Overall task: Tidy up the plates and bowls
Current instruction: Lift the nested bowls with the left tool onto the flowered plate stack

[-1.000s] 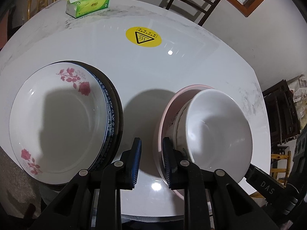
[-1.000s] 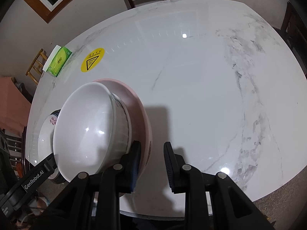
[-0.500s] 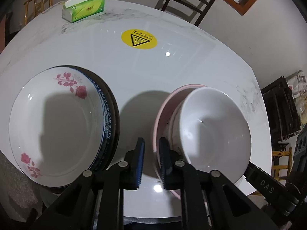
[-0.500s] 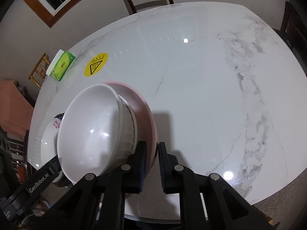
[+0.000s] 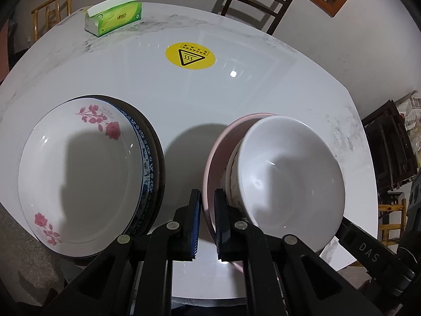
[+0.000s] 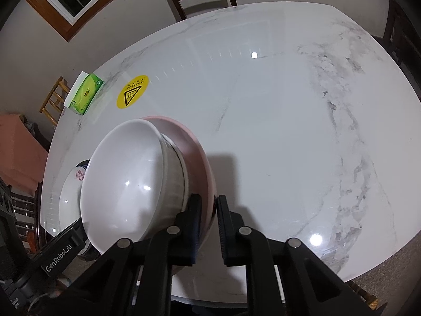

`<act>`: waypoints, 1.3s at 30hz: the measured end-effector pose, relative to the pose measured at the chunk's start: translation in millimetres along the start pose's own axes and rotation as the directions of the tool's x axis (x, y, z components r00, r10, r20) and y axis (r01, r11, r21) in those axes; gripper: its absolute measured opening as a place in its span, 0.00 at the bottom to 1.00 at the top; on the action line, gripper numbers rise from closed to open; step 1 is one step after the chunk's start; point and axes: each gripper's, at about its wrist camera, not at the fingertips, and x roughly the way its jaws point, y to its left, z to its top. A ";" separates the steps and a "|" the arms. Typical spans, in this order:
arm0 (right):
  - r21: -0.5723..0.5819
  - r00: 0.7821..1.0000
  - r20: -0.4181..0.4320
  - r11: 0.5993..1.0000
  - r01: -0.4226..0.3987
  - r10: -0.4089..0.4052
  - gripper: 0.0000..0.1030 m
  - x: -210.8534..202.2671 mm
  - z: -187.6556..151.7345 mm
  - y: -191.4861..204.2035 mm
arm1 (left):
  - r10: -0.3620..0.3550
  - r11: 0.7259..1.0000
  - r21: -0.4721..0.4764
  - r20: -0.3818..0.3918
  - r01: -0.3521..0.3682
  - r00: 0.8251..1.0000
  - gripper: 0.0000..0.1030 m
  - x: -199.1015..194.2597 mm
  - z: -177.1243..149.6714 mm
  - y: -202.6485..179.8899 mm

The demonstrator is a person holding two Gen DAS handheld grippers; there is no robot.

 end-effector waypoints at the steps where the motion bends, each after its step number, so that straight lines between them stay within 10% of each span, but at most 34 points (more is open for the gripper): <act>1: 0.000 1.000 0.001 1.000 -0.001 0.001 0.12 -0.4 0.9 1.5 | 0.000 1.000 -0.001 0.002 0.000 1.000 0.06 -0.8 0.9 0.5; 39: -0.258 0.994 -0.041 0.960 -0.112 0.105 0.12 -6.7 -6.6 171.1 | 0.117 0.982 -0.163 0.146 -0.093 0.982 0.06 -102.5 27.3 128.5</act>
